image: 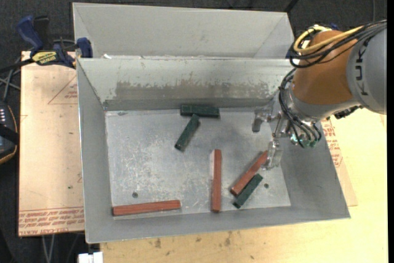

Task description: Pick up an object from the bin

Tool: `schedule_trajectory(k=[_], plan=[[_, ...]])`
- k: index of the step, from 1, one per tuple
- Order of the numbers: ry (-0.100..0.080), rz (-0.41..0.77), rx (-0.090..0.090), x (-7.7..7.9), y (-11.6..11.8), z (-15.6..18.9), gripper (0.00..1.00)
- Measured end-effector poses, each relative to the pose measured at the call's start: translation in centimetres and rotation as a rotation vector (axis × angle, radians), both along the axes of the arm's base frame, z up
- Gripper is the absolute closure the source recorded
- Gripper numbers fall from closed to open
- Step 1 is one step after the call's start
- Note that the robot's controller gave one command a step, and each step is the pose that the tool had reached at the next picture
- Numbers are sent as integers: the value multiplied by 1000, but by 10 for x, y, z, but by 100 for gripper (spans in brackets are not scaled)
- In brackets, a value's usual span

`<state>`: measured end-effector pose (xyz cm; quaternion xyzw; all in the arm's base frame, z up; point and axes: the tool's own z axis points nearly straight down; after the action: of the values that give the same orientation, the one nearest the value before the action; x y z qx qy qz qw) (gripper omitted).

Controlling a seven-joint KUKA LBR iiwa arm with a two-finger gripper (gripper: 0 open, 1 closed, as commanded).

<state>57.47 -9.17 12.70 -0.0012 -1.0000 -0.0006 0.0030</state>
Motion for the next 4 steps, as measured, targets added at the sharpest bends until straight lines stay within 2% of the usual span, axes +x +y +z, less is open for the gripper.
schedule_trajectory(k=[1,2,3,4], plan=[[-7,2,-1,2,0,4,0],[-14,46,-2,-38,3,-23,0],[-10,72,0,-37,19,-57,100],[-10,72,0,-37,19,-57,100]])
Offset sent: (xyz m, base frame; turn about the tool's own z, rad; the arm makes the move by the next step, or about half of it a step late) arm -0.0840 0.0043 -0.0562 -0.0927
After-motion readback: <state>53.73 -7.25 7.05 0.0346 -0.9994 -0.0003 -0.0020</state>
